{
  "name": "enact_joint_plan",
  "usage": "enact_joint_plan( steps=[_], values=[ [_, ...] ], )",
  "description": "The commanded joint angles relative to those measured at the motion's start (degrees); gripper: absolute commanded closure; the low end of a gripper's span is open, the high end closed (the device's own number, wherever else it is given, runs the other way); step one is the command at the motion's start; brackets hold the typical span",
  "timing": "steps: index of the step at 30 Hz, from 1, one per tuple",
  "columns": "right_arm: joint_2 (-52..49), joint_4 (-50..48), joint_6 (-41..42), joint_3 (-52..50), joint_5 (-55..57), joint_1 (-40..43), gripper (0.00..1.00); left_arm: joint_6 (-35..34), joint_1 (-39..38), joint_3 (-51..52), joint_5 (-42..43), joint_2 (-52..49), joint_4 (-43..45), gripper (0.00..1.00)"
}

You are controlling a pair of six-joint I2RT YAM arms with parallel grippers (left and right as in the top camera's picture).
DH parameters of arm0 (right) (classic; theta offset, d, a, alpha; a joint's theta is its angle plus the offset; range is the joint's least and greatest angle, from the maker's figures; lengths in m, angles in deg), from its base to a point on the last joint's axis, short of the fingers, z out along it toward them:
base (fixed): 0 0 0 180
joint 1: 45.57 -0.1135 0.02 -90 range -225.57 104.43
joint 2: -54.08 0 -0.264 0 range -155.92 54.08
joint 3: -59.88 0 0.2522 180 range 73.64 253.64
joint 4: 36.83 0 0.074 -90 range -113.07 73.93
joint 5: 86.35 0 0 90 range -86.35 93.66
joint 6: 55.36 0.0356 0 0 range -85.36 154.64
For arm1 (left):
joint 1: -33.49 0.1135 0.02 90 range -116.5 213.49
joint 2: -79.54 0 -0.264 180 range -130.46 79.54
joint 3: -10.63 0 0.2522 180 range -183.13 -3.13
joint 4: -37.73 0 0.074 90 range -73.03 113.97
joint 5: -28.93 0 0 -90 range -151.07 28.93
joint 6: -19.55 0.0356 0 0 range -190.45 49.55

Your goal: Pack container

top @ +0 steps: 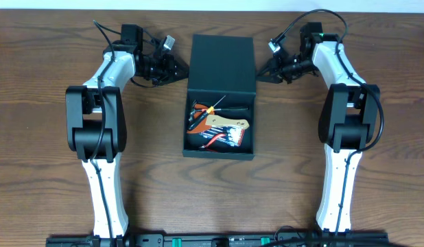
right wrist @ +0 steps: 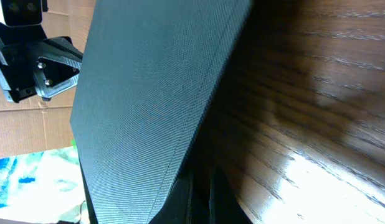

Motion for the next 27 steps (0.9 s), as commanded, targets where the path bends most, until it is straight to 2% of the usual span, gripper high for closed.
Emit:
enact_joint_plan(
  steps=[1, 8, 11, 21, 27],
  values=[
    [-0.04, -0.42, -0.28, 1.16, -2.34, -1.01, 0.99, -0.85, -0.13, -0.7, 3.34, -1.14, 0.11, 0.94],
    [-0.04, -0.66, -0.35, 1.16, -3.17, -1.03, 0.99, -0.87, -0.13, -0.7, 3.43, -1.14, 0.11, 0.94],
    [-0.04, -1.14, -2.89, 1.16, -9.9, -0.96, 0.99, -0.87, -0.2, -0.74, 3.45, -0.74, 0.09, 0.94],
    [-0.04, -0.68, -4.0, 1.16, -15.76, -0.92, 0.99, -1.11, -0.24, -1.09, 4.5, 2.14, 0.5, 0.94],
    [-0.04, 2.56, -5.55, 1.16, -15.58, -0.92, 0.99, -1.09, -0.66, -1.53, 4.63, 5.55, 0.74, 0.94]
  ],
)
